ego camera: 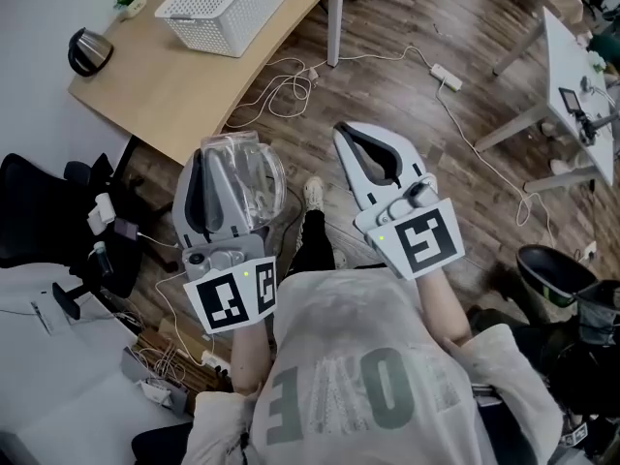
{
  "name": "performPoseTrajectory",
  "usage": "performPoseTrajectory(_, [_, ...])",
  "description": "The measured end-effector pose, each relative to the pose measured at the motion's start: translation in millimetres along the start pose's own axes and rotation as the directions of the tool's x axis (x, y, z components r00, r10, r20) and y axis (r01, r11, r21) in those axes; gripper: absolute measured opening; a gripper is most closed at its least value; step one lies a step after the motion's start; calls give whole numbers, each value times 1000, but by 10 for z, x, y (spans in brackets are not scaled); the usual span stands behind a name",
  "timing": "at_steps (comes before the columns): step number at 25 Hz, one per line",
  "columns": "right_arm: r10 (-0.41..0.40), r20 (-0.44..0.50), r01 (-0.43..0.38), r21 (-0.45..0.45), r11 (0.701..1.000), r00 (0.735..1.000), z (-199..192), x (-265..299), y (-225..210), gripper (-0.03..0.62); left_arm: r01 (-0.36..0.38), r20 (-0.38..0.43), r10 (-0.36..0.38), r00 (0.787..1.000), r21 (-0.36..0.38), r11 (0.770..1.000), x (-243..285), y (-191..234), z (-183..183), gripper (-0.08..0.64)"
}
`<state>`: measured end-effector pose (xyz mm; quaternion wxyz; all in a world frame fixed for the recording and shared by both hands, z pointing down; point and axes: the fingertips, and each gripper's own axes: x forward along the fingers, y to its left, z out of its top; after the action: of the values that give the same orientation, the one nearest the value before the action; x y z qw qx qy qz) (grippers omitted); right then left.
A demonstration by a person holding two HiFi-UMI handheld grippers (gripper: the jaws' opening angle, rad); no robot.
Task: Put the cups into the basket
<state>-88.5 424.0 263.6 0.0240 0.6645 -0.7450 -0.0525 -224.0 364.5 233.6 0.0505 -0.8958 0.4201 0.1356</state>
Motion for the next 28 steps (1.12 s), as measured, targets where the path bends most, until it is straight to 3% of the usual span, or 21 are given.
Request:
performPoseTrajectory(11, [-5,1,5,-17,1000,1000,18,876,-670,-3,29,12,-29,1000,-61,998,1211,163,-285,38])
performPoseTrajectory(21, [79,19,-78,-58,995,997,150,2230,-1015,-3,-40,44,43,998,-74,996,2290,894,-376,38])
performPoseTrajectory(28, [92,32,-89,-87,992,995,210,3030,-1189,-3,-66,63,70,996,-71,995,2933,1373,-459,38])
